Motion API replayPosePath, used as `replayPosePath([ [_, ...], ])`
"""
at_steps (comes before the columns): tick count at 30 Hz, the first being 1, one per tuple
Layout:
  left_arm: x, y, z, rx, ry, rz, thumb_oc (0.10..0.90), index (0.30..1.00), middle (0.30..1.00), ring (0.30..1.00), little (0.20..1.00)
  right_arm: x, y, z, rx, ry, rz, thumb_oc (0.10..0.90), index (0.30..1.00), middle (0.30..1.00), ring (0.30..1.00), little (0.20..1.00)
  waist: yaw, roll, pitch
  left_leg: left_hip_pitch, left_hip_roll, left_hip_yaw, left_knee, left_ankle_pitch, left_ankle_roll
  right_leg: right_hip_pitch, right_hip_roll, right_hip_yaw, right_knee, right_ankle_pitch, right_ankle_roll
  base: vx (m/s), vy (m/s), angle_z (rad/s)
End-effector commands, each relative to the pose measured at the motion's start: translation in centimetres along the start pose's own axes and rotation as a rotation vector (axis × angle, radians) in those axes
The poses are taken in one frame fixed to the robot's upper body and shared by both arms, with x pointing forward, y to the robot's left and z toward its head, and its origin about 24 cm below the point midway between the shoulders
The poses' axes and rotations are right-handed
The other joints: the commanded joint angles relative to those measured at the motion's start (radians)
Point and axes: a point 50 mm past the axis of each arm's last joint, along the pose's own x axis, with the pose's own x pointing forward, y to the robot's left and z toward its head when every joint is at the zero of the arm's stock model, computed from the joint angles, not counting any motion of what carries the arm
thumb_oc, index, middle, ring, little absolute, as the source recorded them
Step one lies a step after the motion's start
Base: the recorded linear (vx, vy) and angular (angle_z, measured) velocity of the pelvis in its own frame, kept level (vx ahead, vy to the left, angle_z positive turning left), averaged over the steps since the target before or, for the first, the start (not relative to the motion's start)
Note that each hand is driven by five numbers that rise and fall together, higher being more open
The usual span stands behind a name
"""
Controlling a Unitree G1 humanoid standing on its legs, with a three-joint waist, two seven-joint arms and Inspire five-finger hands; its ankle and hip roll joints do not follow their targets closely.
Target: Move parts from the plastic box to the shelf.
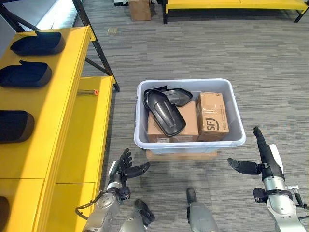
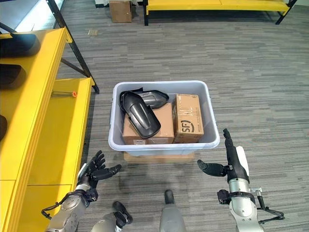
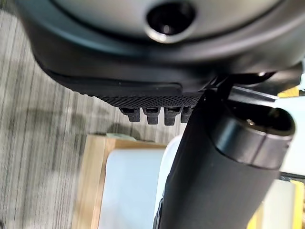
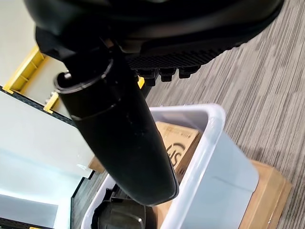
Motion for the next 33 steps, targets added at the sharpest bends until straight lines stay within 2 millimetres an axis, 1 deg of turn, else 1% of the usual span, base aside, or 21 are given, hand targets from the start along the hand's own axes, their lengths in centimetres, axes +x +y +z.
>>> replayPosePath([
  [1,-0.7,0.4,2.2,-0.001,-0.143,-0.004,0.9,1.0,1.0,1.0,1.0,1.8,-2.1,4.2,-0.015,-0.229,-0.105,0.9,1.0,1.0,1.0,1.0,0.01,-0.035,-0.111,-0.108,0.107,-0.093,-0.013,0.144,-0.113,0.156,-0.011,-0.014,0.017,-0.147,0.006,0.1,0.075,-0.08],
  [4,-0.5,0.5,2.3,0.007,-0.142,0.004,0.9,1.0,1.0,1.0,1.0,2.1,-2.0,4.8,-0.004,-0.254,-0.114,0.9,1.0,1.0,1.0,1.0,0.014,-0.049,-0.116,-0.129,0.106,-0.097,0.01,0.108,-0.096,0.148,-0.024,-0.008,0.02,-0.127,0.019,0.09,0.067,-0.01],
  [5,-0.4,0.5,2.6,0.034,-0.145,0.001,0.9,1.0,1.0,1.0,1.0,2.2,-1.6,5.1,-0.001,-0.268,-0.105,0.9,1.0,1.0,1.0,1.0,0.015,-0.058,-0.114,-0.109,0.088,-0.096,-0.01,0.081,-0.071,0.113,-0.029,-0.007,0.086,-0.073,0.036,0.07,0.085,0.02],
  [6,-0.3,0.5,2.6,0.035,-0.146,0.002,0.9,1.0,1.0,1.0,1.0,2.2,-1.6,5.1,0.0,-0.269,-0.106,0.9,1.0,1.0,1.0,1.0,0.017,-0.061,-0.115,-0.106,0.084,-0.091,-0.015,0.081,-0.067,0.107,-0.032,-0.002,0.091,-0.073,0.039,0.04,0.131,-0.25],
  [7,-0.3,0.7,3.1,0.068,-0.159,-0.004,0.9,1.0,1.0,1.0,1.0,2.5,-0.9,5.7,0.014,-0.29,-0.077,0.9,1.0,1.0,1.0,1.0,0.013,-0.064,-0.092,-0.08,0.08,-0.077,-0.038,0.069,-0.045,0.035,-0.028,0.004,0.211,0.014,0.057,-0.01,0.13,-0.29],
  [8,-0.2,0.8,3.5,0.081,-0.172,-0.004,0.9,1.0,1.0,1.0,1.0,2.7,-0.4,6.0,0.019,-0.304,-0.059,0.9,1.0,1.0,1.0,1.0,0.013,-0.059,-0.079,-0.061,0.085,-0.061,-0.052,0.067,-0.041,-0.008,-0.03,-0.001,0.269,0.022,0.061,-0.02,0.118,-0.44],
  [9,-0.2,0.9,3.5,0.081,-0.174,-0.003,0.9,1.0,1.0,1.0,1.0,2.7,-0.4,6.1,0.019,-0.306,-0.058,0.9,1.0,1.0,1.0,1.0,0.016,-0.061,-0.078,-0.059,0.084,-0.056,-0.055,0.068,-0.04,-0.015,-0.03,0.004,0.277,0.019,0.061,0.12,0.087,-0.33],
  [10,-0.1,1.1,4.3,0.104,-0.197,-0.006,0.9,1.0,1.0,1.0,1.0,2.9,0.1,6.6,0.028,-0.322,-0.043,0.9,1.0,1.0,1.0,1.0,0.003,-0.051,-0.05,0.003,0.097,-0.032,-0.065,0.046,-0.048,-0.097,-0.084,-0.045,0.259,0.03,0.051,0.22,-0.094,-0.34],
  [11,0.4,0.9,5.2,0.107,-0.229,-0.001,0.9,1.0,1.0,1.0,1.0,3.0,-0.2,7.2,0.025,-0.347,-0.06,0.9,1.0,1.0,1.0,1.0,-0.017,-0.06,-0.02,0.016,0.121,-0.042,-0.016,0.026,-0.085,-0.149,-0.132,-0.054,0.116,0.042,0.053,0.26,-0.169,-0.45],
  [12,0.6,0.9,5.5,0.104,-0.24,0.009,0.9,1.0,1.0,1.0,1.0,3.0,-0.4,7.5,0.011,-0.362,-0.074,0.9,1.0,1.0,1.0,1.0,-0.02,-0.066,-0.006,0.018,0.143,-0.047,0.02,0.016,-0.1,-0.165,-0.16,-0.073,0.056,0.059,0.06,0.14,-0.198,-0.27],
  [13,0.6,0.9,5.5,0.104,-0.241,0.009,0.9,1.0,1.0,1.0,1.0,3.0,-0.4,7.5,0.011,-0.363,-0.075,0.9,1.0,1.0,1.0,1.0,-0.022,-0.064,-0.003,0.015,0.147,-0.05,0.028,0.012,-0.102,-0.16,-0.159,-0.077,0.049,0.062,0.061,0.13,-0.209,-0.01],
  [14,0.7,1.0,5.5,0.099,-0.243,0.03,0.9,1.0,1.0,1.0,1.0,2.9,-0.6,7.8,-0.002,-0.378,-0.091,0.9,1.0,1.0,1.0,1.0,-0.023,-0.076,0.004,0.022,0.165,-0.067,0.065,-0.002,-0.117,-0.169,-0.178,-0.101,0.007,0.076,0.07,0.13,-0.201,0.36],
  [15,0.8,0.9,5.4,0.103,-0.239,0.029,0.9,1.0,1.0,1.0,1.0,2.8,-0.8,7.7,-0.009,-0.377,-0.094,0.9,1.0,1.0,1.0,1.0,-0.023,-0.083,0.006,0.017,0.169,-0.086,0.088,0.001,-0.125,-0.146,-0.177,-0.11,0.015,0.076,0.069,0.13,-0.292,0.45],
  [16,0.8,0.7,5.2,0.103,-0.23,0.016,0.9,1.0,1.0,1.0,1.0,2.9,-0.9,7.7,-0.017,-0.375,-0.091,0.9,1.0,1.0,1.0,1.0,-0.025,-0.087,0.001,0.009,0.179,-0.098,0.091,0.012,-0.131,-0.138,-0.161,-0.088,0.025,0.073,0.07,0.06,-0.305,0.97],
  [17,0.7,0.6,4.7,0.081,-0.214,0.016,0.9,1.0,1.0,1.0,1.0,3.0,-1.0,7.8,-0.022,-0.378,-0.083,0.9,1.0,1.0,1.0,1.0,-0.019,-0.078,-0.014,0.007,0.195,-0.119,0.068,0.045,-0.145,-0.129,-0.14,-0.102,0.043,0.072,0.065,0.05,-0.27,1.31],
  [19,0.3,0.9,4.1,0.073,-0.194,0.025,0.9,1.0,1.0,1.0,1.0,3.0,-1.0,7.9,-0.031,-0.382,-0.074,0.9,1.0,1.0,1.0,1.0,-0.015,-0.073,-0.022,0.019,0.205,-0.109,0.055,0.055,-0.152,-0.11,-0.135,-0.122,0.038,0.075,0.065,0.03,-0.22,0.79],
  [20,0.1,1.0,3.4,0.07,-0.168,0.027,0.9,1.0,1.0,1.0,1.0,3.2,-0.9,8.1,-0.039,-0.39,-0.062,0.9,1.0,1.0,1.0,1.0,-0.019,-0.054,-0.02,0.014,0.221,-0.116,0.026,0.094,-0.169,-0.111,-0.11,-0.11,0.034,0.064,0.06,-0.01,-0.209,-0.23],
  [23,-0.3,1.0,2.9,0.058,-0.159,0.029,0.9,1.0,1.0,1.0,1.0,3.2,-0.8,8.4,-0.043,-0.401,-0.045,0.9,1.0,1.0,1.0,1.0,-0.035,-0.025,-0.022,0.046,0.225,-0.075,-0.035,0.122,-0.18,-0.145,-0.096,-0.084,0.06,0.05,0.056,-0.01,-0.088,-0.23],
  [28,-0.4,0.9,2.7,0.058,-0.156,0.019,0.9,1.0,1.0,1.0,1.0,3.2,-0.8,8.6,-0.054,-0.41,-0.043,0.9,1.0,1.0,1.0,1.0,-0.043,-0.014,-0.02,0.061,0.22,-0.059,-0.047,0.126,-0.182,-0.166,-0.091,-0.064,0.082,0.043,0.054,0.0,-0.006,-0.21],
  [30,-0.4,0.9,2.7,0.063,-0.154,0.019,0.9,1.0,1.0,1.0,1.0,3.2,-0.9,8.9,-0.069,-0.425,-0.045,0.9,1.0,1.0,1.0,1.0,-0.046,-0.006,-0.02,0.069,0.216,-0.05,-0.057,0.126,-0.183,-0.176,-0.091,-0.058,0.095,0.04,0.055,0.0,0.001,-0.02],
  [33,-0.4,0.8,2.6,0.06,-0.155,0.02,0.9,1.0,1.0,1.0,1.0,3.4,-1.5,10.0,-0.122,-0.479,-0.076,0.9,1.0,1.0,1.0,1.0,-0.046,0.002,-0.021,0.073,0.214,-0.045,-0.069,0.132,-0.186,-0.185,-0.089,-0.053,0.104,0.038,0.055,0.0,-0.012,0.04],
])
